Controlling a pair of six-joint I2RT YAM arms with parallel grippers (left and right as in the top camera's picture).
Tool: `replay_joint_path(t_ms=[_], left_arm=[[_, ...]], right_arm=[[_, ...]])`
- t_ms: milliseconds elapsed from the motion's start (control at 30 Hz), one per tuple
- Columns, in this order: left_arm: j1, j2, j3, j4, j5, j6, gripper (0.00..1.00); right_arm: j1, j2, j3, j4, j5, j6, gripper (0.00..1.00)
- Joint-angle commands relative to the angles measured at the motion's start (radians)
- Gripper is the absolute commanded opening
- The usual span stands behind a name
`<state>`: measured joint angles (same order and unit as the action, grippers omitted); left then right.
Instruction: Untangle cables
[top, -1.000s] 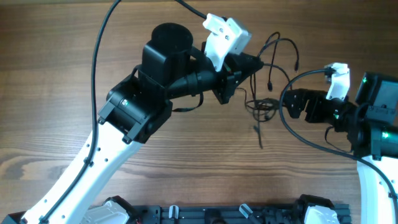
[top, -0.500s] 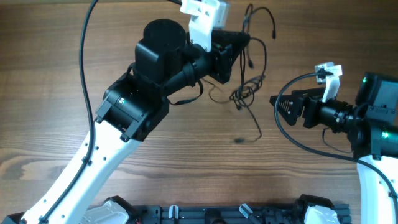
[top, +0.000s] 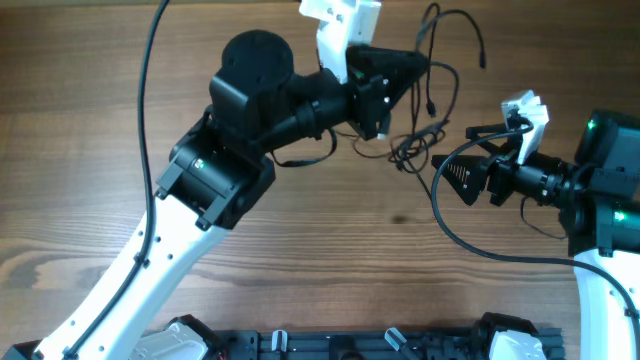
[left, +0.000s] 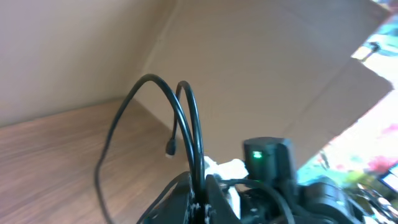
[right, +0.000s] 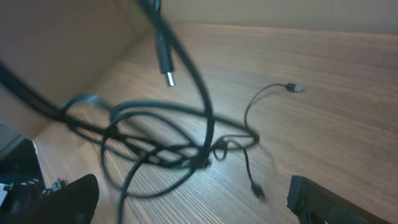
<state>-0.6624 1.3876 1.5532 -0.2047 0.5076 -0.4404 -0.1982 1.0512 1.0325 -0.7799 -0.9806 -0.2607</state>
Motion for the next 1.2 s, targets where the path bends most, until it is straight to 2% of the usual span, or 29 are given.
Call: replay_joint_path(t_ms=[0,100,167,233,300,333,367,533,700,733,767,800,833,867,900,967,1067,1167], left_arm=[[-0.04,-0.016,0.018,0.038,0.043,-0.021,0.04],[-0.074,-0.016,0.018,0.064,0.043,-0.021,0.04],[-0.092,-0.016,0.018,0.068,0.042,-0.021,0.04],[-0.099,-0.016,0.018,0.067,0.042,-0.021,0.04],[-0.099,-0.016,0.018,0.066,0.042,-0.021,0.04],[-0.099,-0.016,0.018,0.066,0.042,-0.02,0.04],[-0.099,-0.016,0.018,0.066,0.042,-0.02,0.04],[-0.07,-0.016,0.018,0.04,-0.012,-0.015,0.04],[0.016,-0.016,0.018,-0.087,-0.264,-0.013,0.06],[0.033,-0.016,0.018,-0.114,-0.321,-0.013,0.13],[0.055,-0.016,0.018,-0.157,-0.403,-0.012,0.26],[0.071,-0.016,0.018,-0.187,-0.459,-0.008,0.43],[0.084,-0.016,0.018,-0.214,-0.509,-0.008,0.56],[0.096,-0.016,0.018,-0.242,-0.556,-0.008,0.61],[0.113,-0.016,0.018,-0.28,-0.613,-0.008,0.72],[0.137,-0.016,0.018,-0.334,-0.653,-0.008,0.83],[0.15,-0.016,0.018,-0.4,-0.641,-0.009,0.9],[0.15,-0.016,0.018,-0.428,-0.501,-0.009,0.93]], right_arm=[[-0.004,0.027,0.0,0.007,-0.034,-0.027,1.0],[-0.004,0.058,0.0,0.022,-0.034,-0.027,0.99],[-0.004,0.078,0.0,0.037,-0.035,-0.027,0.88],[-0.004,0.092,0.0,0.048,-0.052,-0.027,0.67],[-0.004,0.096,0.0,0.05,-0.076,-0.027,0.38],[-0.004,0.095,0.0,0.05,-0.076,-0.024,0.18],[-0.004,0.095,0.0,0.049,-0.076,-0.024,0.04],[-0.004,0.095,0.0,-0.014,-0.075,-0.024,0.04],[-0.004,0.095,0.0,-0.087,-0.074,-0.024,0.04],[-0.004,0.095,0.0,-0.099,-0.075,-0.024,0.04],[-0.004,0.095,0.0,-0.109,-0.075,-0.025,0.04],[-0.004,0.095,0.0,-0.112,-0.075,-0.024,0.04],[-0.004,0.095,0.0,-0.113,-0.075,-0.024,0.04],[-0.004,0.095,0.0,-0.114,-0.075,-0.024,0.04],[-0.004,0.095,0.0,-0.113,-0.075,-0.023,0.04],[-0.004,0.095,0.0,-0.112,-0.075,-0.007,0.04],[-0.004,0.095,0.0,-0.103,-0.074,0.014,0.04],[-0.004,0.095,0.0,-0.079,-0.068,0.058,0.04]])
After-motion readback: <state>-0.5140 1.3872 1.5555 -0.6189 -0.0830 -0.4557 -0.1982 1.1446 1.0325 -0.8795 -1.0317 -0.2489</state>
